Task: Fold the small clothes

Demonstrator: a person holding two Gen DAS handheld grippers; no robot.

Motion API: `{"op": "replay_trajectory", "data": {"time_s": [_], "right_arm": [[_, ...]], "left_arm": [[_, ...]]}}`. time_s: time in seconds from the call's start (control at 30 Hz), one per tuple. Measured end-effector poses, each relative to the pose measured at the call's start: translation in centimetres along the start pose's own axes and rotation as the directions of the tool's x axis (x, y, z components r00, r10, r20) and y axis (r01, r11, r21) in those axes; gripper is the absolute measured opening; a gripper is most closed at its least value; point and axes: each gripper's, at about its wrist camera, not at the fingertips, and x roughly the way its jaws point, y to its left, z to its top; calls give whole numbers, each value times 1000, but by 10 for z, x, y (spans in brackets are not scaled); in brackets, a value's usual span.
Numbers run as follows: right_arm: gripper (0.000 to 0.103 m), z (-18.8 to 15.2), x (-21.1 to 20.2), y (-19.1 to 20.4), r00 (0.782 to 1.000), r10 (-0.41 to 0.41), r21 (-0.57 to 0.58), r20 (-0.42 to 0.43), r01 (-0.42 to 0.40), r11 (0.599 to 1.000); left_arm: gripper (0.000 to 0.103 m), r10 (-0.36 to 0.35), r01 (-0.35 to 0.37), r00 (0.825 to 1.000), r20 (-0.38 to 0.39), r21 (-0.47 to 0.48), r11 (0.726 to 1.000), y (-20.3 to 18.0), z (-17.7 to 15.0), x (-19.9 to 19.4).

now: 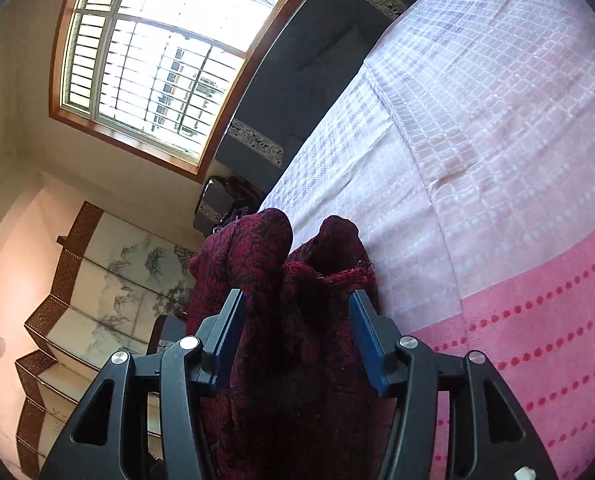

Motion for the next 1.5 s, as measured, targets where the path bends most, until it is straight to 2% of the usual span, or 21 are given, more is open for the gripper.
{"op": "replay_trajectory", "data": {"time_s": [0.13, 0.23, 0.3, 0.33, 0.37, 0.43, 0.5, 0.57, 0.67, 0.73, 0.8, 0.87, 1.03, 1.1, 1.17, 1.23, 1.27, 1.3, 1.37, 1.5], "right_arm": [[51, -12, -1, 43, 994, -34, -155, -105, 18, 988], [51, -29, 17, 53, 971, -143, -232, -192, 97, 968], [38, -39, 28, 56, 963, -159, -276, -219, 95, 956], [17, -43, 31, 60, 959, -179, -303, -218, 108, 947], [16, -45, 29, 64, 963, -189, -327, -193, 119, 937], [12, -43, 9, 76, 983, -148, -338, -109, 103, 935], [11, -45, -17, 91, 994, -104, -362, -21, 89, 928], [11, -54, -29, 83, 990, -136, -359, 20, 134, 924], [10, -63, -24, 37, 981, -194, -254, -21, 183, 950], [10, -66, -22, 15, 983, -181, -190, -36, 171, 967], [10, -65, -23, 10, 987, -155, -158, -36, 147, 976], [10, -66, -21, 15, 984, -173, -184, -38, 163, 969], [19, -66, -19, 29, 980, -199, -219, -32, 187, 958], [28, -64, -21, 33, 975, -220, -233, -17, 210, 949], [47, -61, -20, 39, 969, -248, -258, -6, 238, 936], [60, -57, -13, 39, 962, -272, -259, -16, 259, 931], [60, -56, -9, 38, 965, -258, -260, -33, 242, 935], [58, -56, -6, 39, 968, -245, -272, -44, 225, 936], [27, -58, 5, 45, 963, -260, -317, -71, 225, 921], [21, -51, 15, 62, 973, -227, -349, -37, 200, 915]], "left_arm": [[81, -23, 23, 1000, -2, -47, 999, 7, 5, 0], [81, -28, 28, 1000, -1, -69, 997, 9, 6, -1], [81, -32, 32, 999, -1, -95, 995, 12, 8, -4], [81, -33, 33, 999, 3, -108, 994, 13, 9, -7], [81, -32, 33, 999, 12, -123, 992, 16, 10, -11], [81, -40, 45, 999, 35, -159, 986, 22, 12, -19], [81, -60, 65, 998, 36, -190, 980, 29, 14, -23], [81, -69, 69, 998, 8, -205, 976, 32, 14, -22], [81, -58, 54, 998, -17, -199, 979, 34, 10, -18], [81, -39, 34, 999, -23, -160, 987, 29, 10, -14], [82, -18, 14, 999, -32, -122, 992, 24, 9, -12], [83, -13, 9, 999, -38, -107, 994, 21, 7, -12], [85, -16, 13, 1000, -27, -123, 992, 22, 4, -14], [85, -12, 9, 1000, -25, -117, 993, 19, 3, -13], [86, -9, 6, 1000, -28, -107, 994, 20, 0, -15], [86, -8, 5, 1000, -28, -100, 995, 19, -1, -13], [86, -8, 5, 1000, -27, -99, 995, 19, -1, -14], [86, -7, 5, 1000, -25, -97, 995, 18, -2, -14], [86, -3, 1, 1000, -20, -95, 995, 16, -1, -12], [86, 2, 2, 1000, 29, -126, 992, 21, -1, -15]]}}
